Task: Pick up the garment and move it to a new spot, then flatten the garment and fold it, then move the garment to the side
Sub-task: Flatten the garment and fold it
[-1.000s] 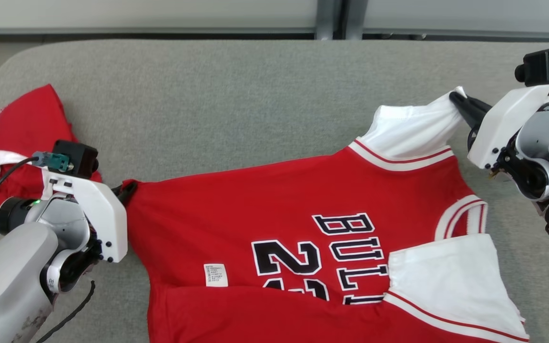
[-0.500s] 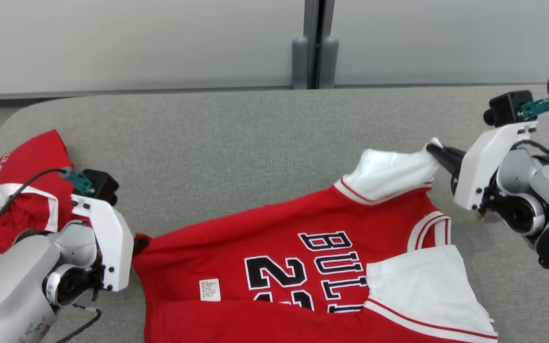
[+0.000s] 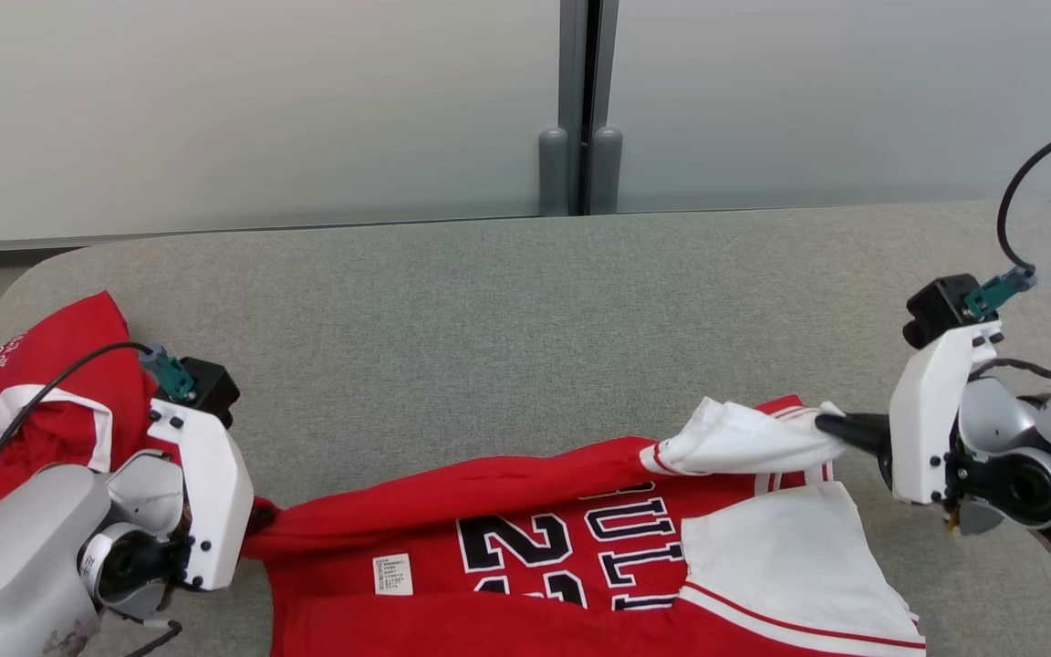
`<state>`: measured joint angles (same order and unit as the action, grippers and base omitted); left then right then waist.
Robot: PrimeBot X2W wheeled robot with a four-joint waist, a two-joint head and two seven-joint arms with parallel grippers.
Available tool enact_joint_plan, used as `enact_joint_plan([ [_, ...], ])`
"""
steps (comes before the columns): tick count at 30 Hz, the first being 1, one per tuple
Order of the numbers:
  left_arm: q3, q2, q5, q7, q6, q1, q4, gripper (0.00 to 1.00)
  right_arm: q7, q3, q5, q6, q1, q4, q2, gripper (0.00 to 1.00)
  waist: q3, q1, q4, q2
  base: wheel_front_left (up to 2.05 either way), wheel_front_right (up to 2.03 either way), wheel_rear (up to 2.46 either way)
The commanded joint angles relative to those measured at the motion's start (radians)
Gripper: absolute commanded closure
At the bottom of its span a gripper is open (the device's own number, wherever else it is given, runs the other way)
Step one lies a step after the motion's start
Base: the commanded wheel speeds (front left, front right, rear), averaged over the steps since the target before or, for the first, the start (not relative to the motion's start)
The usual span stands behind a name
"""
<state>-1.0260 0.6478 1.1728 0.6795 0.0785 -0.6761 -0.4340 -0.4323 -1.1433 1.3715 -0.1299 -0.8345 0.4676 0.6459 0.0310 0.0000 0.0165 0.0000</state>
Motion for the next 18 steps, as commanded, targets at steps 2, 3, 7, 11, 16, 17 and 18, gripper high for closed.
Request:
enact_joint_plan([
  [2, -0.006, 0.005, 0.006, 0.007, 0.007, 0.018, -0.006, 1.00, -0.013, -0.006, 0.009, -0.002, 0.023, -0.021, 0.018, 1.00, 0.001, 0.0000, -0.005, 0.0000, 0.00, 0.00, 0.00],
  [3, -0.008, 0.005, 0.007, 0.013, 0.008, 0.019, -0.007, 1.00, -0.021, -0.010, 0.010, -0.002, 0.030, -0.032, 0.027, 1.00, 0.001, 0.0000, -0.006, 0.0000, 0.00, 0.00, 0.00],
  [7, -0.025, 0.011, -0.003, 0.027, 0.010, 0.026, -0.010, 1.00, -0.043, -0.013, 0.020, -0.002, 0.058, -0.057, 0.055, 1.00, 0.003, 0.0000, -0.011, 0.0000, 0.00, 0.00, 0.00],
  [11, -0.029, 0.008, 0.011, 0.033, 0.014, 0.040, -0.009, 1.00, -0.075, -0.011, 0.045, -0.002, 0.090, -0.070, 0.068, 1.00, 0.006, 0.0000, -0.014, 0.0000, 0.00, 0.00, 0.00],
  [16, -0.038, 0.008, 0.019, 0.048, 0.018, 0.056, -0.008, 1.00, -0.091, -0.011, 0.051, -0.002, 0.126, -0.080, 0.069, 1.00, 0.008, 0.0000, -0.015, 0.0000, 0.00, 0.00, 0.00],
  [17, -0.040, 0.007, 0.025, 0.050, 0.018, 0.060, -0.009, 1.00, -0.093, -0.011, 0.051, -0.002, 0.130, -0.080, 0.069, 0.96, 0.008, 0.0000, -0.015, 0.0000, 0.00, 0.00, 0.00],
  [18, -0.042, 0.005, 0.029, 0.054, 0.019, 0.063, -0.010, 1.00, -0.097, -0.011, 0.050, -0.002, 0.135, -0.077, 0.069, 0.69, 0.007, 0.0000, -0.015, 0.0000, 0.00, 0.00, 0.00],
])
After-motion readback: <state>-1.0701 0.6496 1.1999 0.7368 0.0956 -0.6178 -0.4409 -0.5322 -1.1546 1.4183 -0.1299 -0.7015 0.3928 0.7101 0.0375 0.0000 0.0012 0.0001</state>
